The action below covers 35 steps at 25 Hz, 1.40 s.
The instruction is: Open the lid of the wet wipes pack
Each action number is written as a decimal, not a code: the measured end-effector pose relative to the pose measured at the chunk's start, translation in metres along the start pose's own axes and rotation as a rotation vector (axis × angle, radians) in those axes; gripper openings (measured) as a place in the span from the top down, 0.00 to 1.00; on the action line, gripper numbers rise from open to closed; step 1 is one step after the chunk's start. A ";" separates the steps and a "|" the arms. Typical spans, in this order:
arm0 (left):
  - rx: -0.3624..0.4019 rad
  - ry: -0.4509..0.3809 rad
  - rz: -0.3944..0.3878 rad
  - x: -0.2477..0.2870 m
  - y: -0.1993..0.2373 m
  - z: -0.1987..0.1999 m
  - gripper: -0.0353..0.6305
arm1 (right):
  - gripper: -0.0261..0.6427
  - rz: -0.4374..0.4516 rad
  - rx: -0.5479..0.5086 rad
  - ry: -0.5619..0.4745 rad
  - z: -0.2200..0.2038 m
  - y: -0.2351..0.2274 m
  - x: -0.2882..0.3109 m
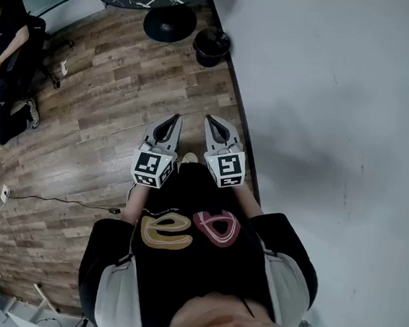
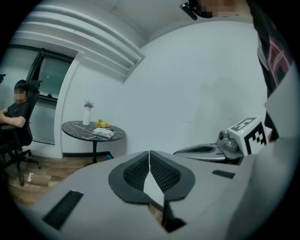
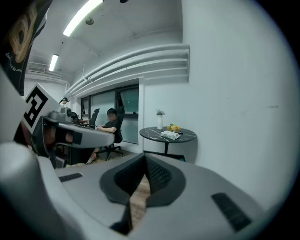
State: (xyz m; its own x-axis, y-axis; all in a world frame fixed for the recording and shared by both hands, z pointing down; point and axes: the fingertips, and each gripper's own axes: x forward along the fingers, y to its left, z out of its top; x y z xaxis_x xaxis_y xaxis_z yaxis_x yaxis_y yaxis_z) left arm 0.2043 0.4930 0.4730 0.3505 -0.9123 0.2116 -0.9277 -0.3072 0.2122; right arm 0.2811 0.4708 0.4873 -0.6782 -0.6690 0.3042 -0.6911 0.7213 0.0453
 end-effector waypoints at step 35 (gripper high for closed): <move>-0.022 0.005 -0.139 0.063 0.187 0.047 0.92 | 0.94 -0.138 0.147 0.018 0.043 0.019 0.163</move>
State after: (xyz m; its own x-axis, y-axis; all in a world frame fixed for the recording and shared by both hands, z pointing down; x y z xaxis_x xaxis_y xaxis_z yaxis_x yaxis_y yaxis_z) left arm 0.0469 0.3659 0.4815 0.4757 -0.8602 0.1836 -0.8673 -0.4240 0.2608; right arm 0.1466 0.3671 0.4967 -0.5708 -0.7553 0.3221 -0.8071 0.5882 -0.0510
